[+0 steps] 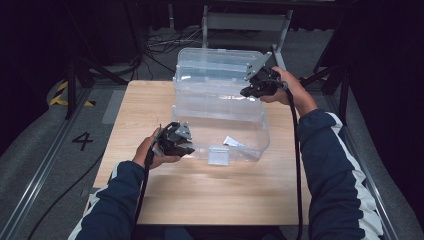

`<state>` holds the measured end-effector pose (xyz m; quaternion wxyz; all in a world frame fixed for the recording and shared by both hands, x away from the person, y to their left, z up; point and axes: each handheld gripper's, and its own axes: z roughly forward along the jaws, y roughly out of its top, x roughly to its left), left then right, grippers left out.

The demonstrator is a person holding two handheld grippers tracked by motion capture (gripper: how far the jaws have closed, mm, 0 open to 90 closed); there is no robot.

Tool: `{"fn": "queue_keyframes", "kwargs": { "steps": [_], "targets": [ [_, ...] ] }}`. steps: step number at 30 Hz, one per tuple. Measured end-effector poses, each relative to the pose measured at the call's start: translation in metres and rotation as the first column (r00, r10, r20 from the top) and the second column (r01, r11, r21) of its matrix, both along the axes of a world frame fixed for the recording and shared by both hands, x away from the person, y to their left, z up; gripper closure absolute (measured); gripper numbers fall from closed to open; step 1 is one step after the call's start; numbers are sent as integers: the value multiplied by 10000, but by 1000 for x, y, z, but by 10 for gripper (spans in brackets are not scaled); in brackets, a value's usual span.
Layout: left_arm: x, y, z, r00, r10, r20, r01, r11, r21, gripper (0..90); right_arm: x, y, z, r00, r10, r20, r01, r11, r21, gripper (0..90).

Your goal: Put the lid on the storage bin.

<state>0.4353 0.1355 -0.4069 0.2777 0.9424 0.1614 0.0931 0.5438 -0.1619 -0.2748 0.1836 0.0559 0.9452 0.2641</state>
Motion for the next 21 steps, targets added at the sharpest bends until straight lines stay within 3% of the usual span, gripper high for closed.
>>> {"fn": "queue_keyframes", "kwargs": {
  "steps": [21],
  "targets": [
    [1,-1,0,10000,-30,77,30,10000,38,703,-22,-4,-5,9998,104,162,-107,9998,192,887]
  ]
}}
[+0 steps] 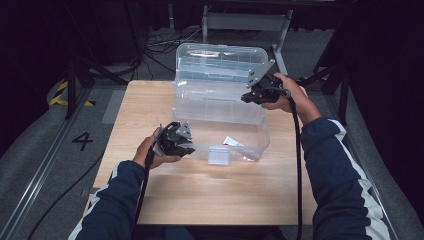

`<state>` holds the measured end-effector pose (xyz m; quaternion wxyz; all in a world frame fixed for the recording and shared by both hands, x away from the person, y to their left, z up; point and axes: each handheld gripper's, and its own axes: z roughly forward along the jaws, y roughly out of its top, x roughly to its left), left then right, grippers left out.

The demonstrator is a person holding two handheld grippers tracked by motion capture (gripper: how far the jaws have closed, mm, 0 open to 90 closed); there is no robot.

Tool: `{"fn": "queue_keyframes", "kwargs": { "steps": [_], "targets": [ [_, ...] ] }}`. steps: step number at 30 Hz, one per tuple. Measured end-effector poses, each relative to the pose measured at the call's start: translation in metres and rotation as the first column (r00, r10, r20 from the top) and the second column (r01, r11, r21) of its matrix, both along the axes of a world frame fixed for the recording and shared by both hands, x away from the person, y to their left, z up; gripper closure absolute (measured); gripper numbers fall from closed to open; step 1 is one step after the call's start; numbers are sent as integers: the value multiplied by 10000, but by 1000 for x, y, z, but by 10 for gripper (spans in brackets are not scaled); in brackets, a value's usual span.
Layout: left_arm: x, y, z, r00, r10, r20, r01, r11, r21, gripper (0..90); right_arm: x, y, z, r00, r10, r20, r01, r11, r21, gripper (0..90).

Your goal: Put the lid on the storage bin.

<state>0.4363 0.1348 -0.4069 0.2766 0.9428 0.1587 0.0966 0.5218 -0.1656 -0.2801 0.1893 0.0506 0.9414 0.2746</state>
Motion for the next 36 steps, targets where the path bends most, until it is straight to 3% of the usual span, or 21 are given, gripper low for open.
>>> {"fn": "queue_keyframes", "kwargs": {
  "steps": [28,36],
  "targets": [
    [-2,0,-1,9996,9,295,-11,10000,77,684,-19,-7,-8,10000,56,22,-57,9991,421,874],
    [-2,-1,-1,9992,-56,383,53,10000,74,680,-25,-7,-10,9997,1,246,-10,9993,363,867]
  ]
}}
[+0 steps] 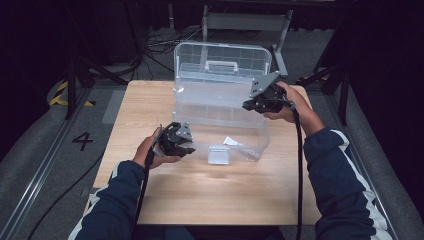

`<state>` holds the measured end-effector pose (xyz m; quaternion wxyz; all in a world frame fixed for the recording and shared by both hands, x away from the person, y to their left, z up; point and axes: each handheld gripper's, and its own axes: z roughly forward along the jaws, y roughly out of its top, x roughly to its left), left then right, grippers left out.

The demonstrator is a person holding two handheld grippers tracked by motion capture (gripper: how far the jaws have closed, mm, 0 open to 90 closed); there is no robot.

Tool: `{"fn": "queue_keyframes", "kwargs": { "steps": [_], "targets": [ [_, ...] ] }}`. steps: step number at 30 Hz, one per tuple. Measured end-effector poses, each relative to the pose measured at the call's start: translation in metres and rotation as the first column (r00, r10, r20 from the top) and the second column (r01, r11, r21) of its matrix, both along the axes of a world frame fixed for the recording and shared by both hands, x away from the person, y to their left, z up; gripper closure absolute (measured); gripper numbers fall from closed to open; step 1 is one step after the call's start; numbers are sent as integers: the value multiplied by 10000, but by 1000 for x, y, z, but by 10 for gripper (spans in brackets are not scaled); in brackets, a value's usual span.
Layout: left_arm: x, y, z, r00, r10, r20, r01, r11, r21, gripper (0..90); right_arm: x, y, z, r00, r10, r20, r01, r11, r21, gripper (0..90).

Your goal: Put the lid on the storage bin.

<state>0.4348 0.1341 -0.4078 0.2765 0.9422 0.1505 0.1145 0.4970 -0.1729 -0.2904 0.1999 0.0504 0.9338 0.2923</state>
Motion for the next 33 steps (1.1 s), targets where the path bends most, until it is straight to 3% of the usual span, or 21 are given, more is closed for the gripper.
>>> {"fn": "queue_keyframes", "kwargs": {
  "steps": [15,26,33],
  "targets": [
    [-2,0,-1,9997,10,263,-11,10000,34,664,-8,-4,-5,10000,59,38,-60,9997,220,860],
    [-8,0,-3,9968,186,780,-178,9998,-118,620,-14,-5,-8,10000,79,41,-80,9997,240,857],
    [-11,8,-1,9943,523,932,-436,9947,-931,615,-17,-6,-9,9999,76,131,-79,9998,194,853]
  ]
}}
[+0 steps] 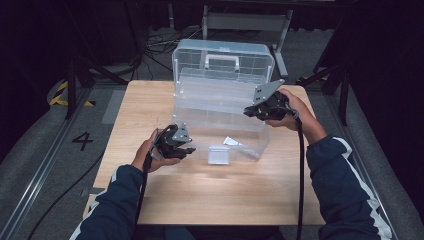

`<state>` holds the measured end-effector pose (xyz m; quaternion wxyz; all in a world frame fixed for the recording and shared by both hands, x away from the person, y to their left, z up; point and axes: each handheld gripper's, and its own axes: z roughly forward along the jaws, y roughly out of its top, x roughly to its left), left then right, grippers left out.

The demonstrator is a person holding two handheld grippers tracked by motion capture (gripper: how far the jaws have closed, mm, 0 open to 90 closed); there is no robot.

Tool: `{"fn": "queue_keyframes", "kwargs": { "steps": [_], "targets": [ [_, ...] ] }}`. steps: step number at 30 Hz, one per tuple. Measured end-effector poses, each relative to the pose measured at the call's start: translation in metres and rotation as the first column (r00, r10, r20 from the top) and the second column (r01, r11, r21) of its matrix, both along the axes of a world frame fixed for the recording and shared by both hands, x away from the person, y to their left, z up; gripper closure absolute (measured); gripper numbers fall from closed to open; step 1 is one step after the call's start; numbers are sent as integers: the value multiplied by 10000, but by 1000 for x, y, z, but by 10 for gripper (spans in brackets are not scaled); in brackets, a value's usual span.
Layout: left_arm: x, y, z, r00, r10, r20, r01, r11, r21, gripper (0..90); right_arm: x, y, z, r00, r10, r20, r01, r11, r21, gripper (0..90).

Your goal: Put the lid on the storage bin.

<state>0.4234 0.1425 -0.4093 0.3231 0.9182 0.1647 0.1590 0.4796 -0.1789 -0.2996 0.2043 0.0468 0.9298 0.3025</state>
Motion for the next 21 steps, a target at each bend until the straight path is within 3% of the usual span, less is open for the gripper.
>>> {"fn": "queue_keyframes", "kwargs": {
  "steps": [3,9,16,21],
  "targets": [
    [-2,6,4,9999,82,-100,-86,9988,-475,583,-1,0,0,10000,2,8,-2,10000,-57,853],
    [-9,16,12,9993,364,19,-362,9969,-705,543,-2,0,-1,10000,19,42,-19,10000,-73,851],
    [-18,29,23,9975,682,170,-666,9944,-822,505,-4,0,-2,10000,30,51,-30,10000,-65,850],
    [-21,38,26,9932,1130,286,-1109,9917,-657,516,-5,0,-2,9999,88,57,-88,9999,-82,850]
  ]
}}
